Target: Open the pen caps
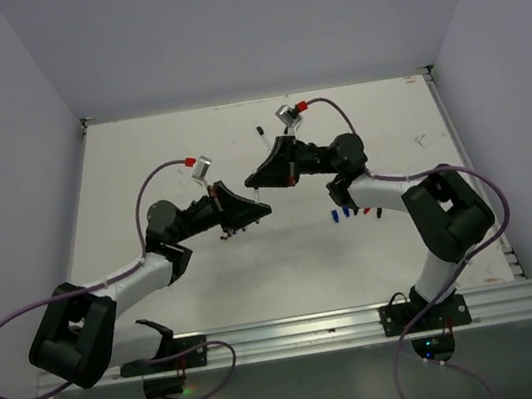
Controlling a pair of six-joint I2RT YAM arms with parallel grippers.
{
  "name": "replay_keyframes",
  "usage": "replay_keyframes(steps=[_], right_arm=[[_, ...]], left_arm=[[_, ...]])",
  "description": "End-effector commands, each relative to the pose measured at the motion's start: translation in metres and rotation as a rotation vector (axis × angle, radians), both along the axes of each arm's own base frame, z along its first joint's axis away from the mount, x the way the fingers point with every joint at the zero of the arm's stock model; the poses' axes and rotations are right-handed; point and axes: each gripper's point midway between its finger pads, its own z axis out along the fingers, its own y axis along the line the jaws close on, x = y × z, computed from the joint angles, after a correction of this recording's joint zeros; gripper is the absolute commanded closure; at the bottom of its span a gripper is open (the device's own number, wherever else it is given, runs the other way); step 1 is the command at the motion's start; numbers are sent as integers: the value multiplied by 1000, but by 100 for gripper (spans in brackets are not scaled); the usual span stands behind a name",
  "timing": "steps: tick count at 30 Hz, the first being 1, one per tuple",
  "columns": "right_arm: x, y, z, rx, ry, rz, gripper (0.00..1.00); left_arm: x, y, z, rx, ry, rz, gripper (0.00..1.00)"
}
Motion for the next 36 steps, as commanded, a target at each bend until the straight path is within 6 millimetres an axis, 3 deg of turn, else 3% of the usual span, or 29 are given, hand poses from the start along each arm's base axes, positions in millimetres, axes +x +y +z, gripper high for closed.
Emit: replay_keyframes(steps=[1, 3, 4, 5, 6, 7, 8, 9, 10, 11, 12, 13, 14, 16, 18, 20, 21, 22, 23, 24, 26, 27, 28, 30, 32, 33, 34, 35, 36], right_arm=[[-8, -15, 14, 96, -116, 23, 100], [1, -15, 7, 65, -77, -8, 100], [11, -14, 2, 35, -55, -60, 100], [27, -12, -11, -29, -170, -160, 100], [31, -11, -31, -218, -52, -216, 100], [68, -20, -50, -381, -54, -466, 100], [79, -29, -66, -558, -163, -562, 100], [80, -38, -83, -755, -96, -635, 100], [94, -57, -94, -888, -68, -757, 100], [120, -105, -100, -1067, -36, -1065, 100], [119, -130, -114, -1260, 0, -1129, 100], [120, -153, -118, -1363, 23, -1225, 100], [125, -177, -115, -1442, 17, -1347, 100], [126, -195, -118, -1507, 37, -1393, 100], [129, -193, -114, -1463, 30, -1407, 100], [130, -186, -113, -1407, 61, -1366, 100], [136, -172, -117, -1327, 63, -1314, 100], [135, -157, -115, -1256, 67, -1255, 100], [134, -150, -112, -1205, 86, -1235, 100], [138, -148, -114, -1151, 113, -1208, 100], [131, -110, -112, -971, 153, -993, 100], [142, -101, -107, -841, 141, -959, 100], [130, -78, -101, -745, 149, -805, 100], [125, -51, -85, -608, 122, -680, 100], [106, -27, -68, -458, 149, -525, 100], [107, -22, -54, -367, 120, -515, 100], [107, -22, -52, -359, 112, -517, 100], [111, -28, -65, -418, 150, -560, 100], [116, -33, -61, -447, 133, -594, 100]], left_arm=[[-50, 4, 41, -78, -262, -206, 100], [-42, 3, 45, -58, -326, -160, 100], [-19, 1, 24, 59, -179, -58, 100], [10, 5, 5, 204, -285, 76, 100], [37, 9, 16, 303, -299, 215, 100], [62, 29, -34, 570, -148, 426, 100], [68, 40, -44, 663, -123, 499, 100], [79, 58, -53, 722, -99, 609, 100], [88, 74, -53, 737, -87, 699, 100], [93, 84, -59, 767, -74, 755, 100], [97, 94, -61, 792, -57, 811, 100], [103, 112, -66, 844, -46, 914, 100], [104, 116, -68, 858, -57, 944, 100], [106, 121, -76, 889, -58, 962, 100], [107, 110, -77, 868, -79, 910, 100], [85, 54, -70, 673, -135, 578, 100], [79, 40, -56, 538, -175, 492, 100], [68, 35, -49, 477, -174, 430, 100], [60, 28, -43, 429, -163, 394, 100], [40, 15, -30, 325, -231, 279, 100], [16, 4, -20, 229, -289, 128, 100], [-4, 1, -19, 169, -272, 34, 100], [-26, -4, 1, 70, -369, -65, 100], [-42, -5, 11, 5, -345, -172, 100], [-47, -7, 4, -25, -252, -214, 100], [-45, -7, 6, -43, -260, -209, 100], [-43, -7, 5, -44, -245, -197, 100], [-37, -8, 3, -31, -260, -168, 100], [-22, -11, -13, 36, -164, -109, 100]])
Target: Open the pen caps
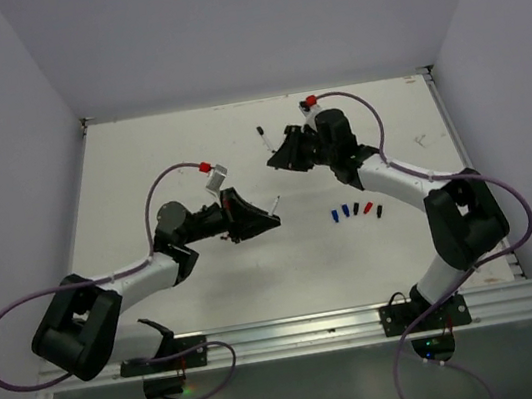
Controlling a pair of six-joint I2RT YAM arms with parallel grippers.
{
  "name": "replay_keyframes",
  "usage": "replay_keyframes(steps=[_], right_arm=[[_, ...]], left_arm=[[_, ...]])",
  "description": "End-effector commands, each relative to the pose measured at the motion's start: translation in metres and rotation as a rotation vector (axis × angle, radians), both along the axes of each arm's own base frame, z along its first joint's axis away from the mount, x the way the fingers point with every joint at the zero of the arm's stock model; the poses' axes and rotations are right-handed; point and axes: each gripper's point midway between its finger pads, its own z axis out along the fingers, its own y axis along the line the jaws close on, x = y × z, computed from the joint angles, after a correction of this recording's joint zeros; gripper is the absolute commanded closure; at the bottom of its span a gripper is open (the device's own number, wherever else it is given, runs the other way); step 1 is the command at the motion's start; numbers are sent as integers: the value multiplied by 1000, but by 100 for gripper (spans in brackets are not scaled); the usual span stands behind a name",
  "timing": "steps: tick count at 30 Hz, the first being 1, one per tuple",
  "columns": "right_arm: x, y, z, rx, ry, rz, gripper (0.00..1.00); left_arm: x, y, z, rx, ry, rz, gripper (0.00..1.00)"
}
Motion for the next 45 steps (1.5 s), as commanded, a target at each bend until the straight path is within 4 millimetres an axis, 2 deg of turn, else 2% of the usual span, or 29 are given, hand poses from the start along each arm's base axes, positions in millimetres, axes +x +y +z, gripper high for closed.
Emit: replay_keyframes(steps=[1, 2, 3, 4, 5, 6, 7, 8, 9, 12, 14, 16, 17, 20, 25, 30, 38, 42, 45], right_arm=[[-5, 21, 53, 58, -160, 92, 100], [-7, 7, 31, -30, -79, 47, 100], [6, -9, 31, -95, -86, -40, 100], [6, -20, 29, -140, -74, -73, 100], [2, -40, 11, -224, -5, -113, 100], [10, -59, 8, -294, 0, -194, 100], [9, -71, 1, -348, 20, -224, 100], [1, -93, -14, -443, 81, -257, 100], [4, -116, -18, -521, 94, -338, 100], [-14, -173, -41, -690, 204, -453, 100], [-29, -215, -56, -772, 281, -533, 100], [-40, -239, -65, -793, 329, -575, 100], [-53, -257, -74, -798, 377, -605, 100], [-74, -280, -86, -798, 428, -642, 100], [-92, -291, -97, -801, 473, -660, 100], [-102, -290, -118, -817, 531, -637, 100], [-109, -290, -144, -823, 572, -626, 96], [-108, -288, -150, -814, 577, -621, 93], [-106, -288, -149, -801, 569, -624, 91]], left_arm=[[4, 3, 9, 17, -6, 34, 100], [30, 3, 10, 98, -116, 137, 100], [53, 16, -31, 281, 25, 298, 100], [64, 25, -32, 334, 6, 372, 100], [76, 34, -31, 382, -13, 449, 100], [91, 56, -45, 456, 36, 567, 100], [98, 69, -43, 468, 46, 631, 100], [104, 80, -46, 487, 61, 684, 100], [114, 103, -52, 531, 84, 792, 100], [124, 144, -69, 629, 134, 992, 100], [122, 158, -82, 658, 176, 1060, 100], [122, 174, -96, 681, 221, 1140, 100], [120, 178, -103, 695, 235, 1153, 100], [115, 181, -120, 680, 284, 1159, 100], [114, 193, -135, 701, 323, 1209, 100], [113, 205, -145, 736, 354, 1242, 100], [111, 206, -157, 713, 396, 1224, 100], [111, 203, -167, 724, 414, 1201, 100], [112, 193, -173, 710, 423, 1150, 100]])
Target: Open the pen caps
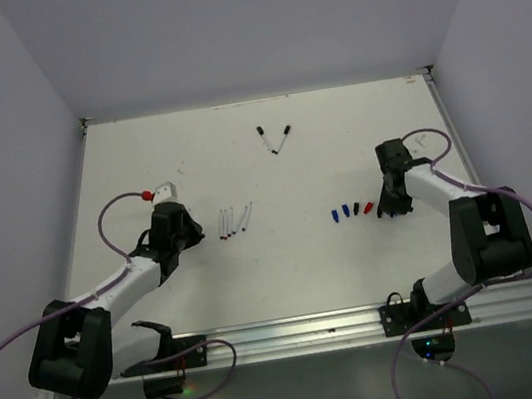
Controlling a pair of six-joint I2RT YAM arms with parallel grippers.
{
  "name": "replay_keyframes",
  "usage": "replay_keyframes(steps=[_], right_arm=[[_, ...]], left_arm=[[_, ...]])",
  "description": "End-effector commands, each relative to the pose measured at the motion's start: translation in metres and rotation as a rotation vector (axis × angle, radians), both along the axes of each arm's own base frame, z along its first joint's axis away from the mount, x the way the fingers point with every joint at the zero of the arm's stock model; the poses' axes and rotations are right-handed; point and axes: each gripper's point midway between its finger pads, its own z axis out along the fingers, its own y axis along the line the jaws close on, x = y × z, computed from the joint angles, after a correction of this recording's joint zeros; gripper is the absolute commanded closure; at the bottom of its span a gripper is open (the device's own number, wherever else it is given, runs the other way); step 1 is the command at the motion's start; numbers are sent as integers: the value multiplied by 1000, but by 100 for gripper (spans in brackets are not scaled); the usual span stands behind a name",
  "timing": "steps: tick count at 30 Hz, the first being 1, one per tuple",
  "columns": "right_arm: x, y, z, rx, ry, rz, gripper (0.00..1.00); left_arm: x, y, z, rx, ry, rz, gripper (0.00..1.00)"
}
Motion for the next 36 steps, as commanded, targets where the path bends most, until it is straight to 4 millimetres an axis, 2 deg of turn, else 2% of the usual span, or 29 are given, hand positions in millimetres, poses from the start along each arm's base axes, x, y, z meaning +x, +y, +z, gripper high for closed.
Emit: replay_keyframes(steps=[1, 8, 14, 18, 20, 28, 36], right_arm=[[11, 1, 2, 15, -42, -8, 88], [16, 5, 5, 36, -46, 22, 72], [22, 10, 16, 59, -81, 41, 62], [25, 13, 24, 76, -107, 50, 61], [26, 12, 29, 72, -114, 51, 60], [38, 12, 64, 66, -177, 74, 60], [50, 21, 96, 105, -255, 112, 60]], left_arm=[[8, -12, 0, -63, -32, -29, 100], [10, -40, -18, -146, 14, -147, 100], [11, -39, -25, -137, 35, -141, 100], [8, -39, -30, -139, 50, -139, 100], [8, -39, -30, -144, 49, -138, 92], [3, -39, -36, -151, 62, -138, 76], [4, -37, -31, -149, 46, -124, 70]])
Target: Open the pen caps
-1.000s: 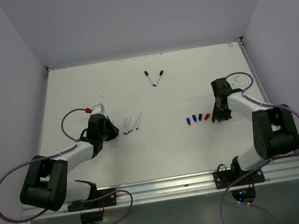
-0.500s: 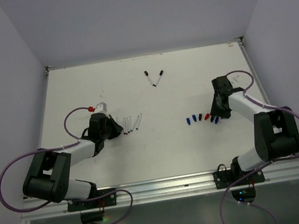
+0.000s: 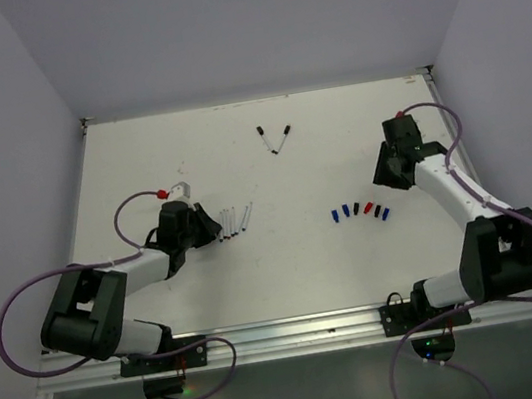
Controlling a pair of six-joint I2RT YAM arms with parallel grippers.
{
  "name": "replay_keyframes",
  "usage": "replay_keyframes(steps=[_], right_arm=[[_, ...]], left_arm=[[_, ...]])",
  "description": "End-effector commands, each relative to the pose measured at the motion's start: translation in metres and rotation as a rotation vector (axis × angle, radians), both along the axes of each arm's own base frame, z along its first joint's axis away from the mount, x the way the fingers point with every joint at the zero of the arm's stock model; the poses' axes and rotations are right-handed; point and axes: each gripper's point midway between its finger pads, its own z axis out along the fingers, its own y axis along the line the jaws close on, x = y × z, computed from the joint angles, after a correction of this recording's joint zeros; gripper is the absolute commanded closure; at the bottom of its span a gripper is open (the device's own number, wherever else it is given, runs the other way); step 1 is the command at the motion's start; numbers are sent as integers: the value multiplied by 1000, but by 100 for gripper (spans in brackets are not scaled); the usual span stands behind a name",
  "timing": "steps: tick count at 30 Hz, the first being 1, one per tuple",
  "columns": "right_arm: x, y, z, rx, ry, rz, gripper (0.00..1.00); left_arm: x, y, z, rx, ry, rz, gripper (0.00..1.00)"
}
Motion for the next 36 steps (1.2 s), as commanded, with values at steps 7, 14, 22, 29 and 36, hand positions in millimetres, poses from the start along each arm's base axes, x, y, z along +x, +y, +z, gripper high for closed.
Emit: replay_keyframes(steps=[7, 14, 22, 29, 36], right_arm=[[40, 61, 57, 106, -171, 237, 60], [104, 145, 54, 109, -197, 434, 60], [194, 229, 54, 128, -336, 634, 60], [250, 257, 29, 82, -392, 676, 59], [276, 276, 0, 92, -354, 717, 58]], left_arm=[[-1, 8, 7, 3, -24, 33, 68], [6, 2, 28, -33, -92, 15, 66], [12, -2, 49, -42, -141, -3, 63], [15, -3, 56, -52, -165, -6, 62], [17, 1, 65, -42, -188, 19, 62]])
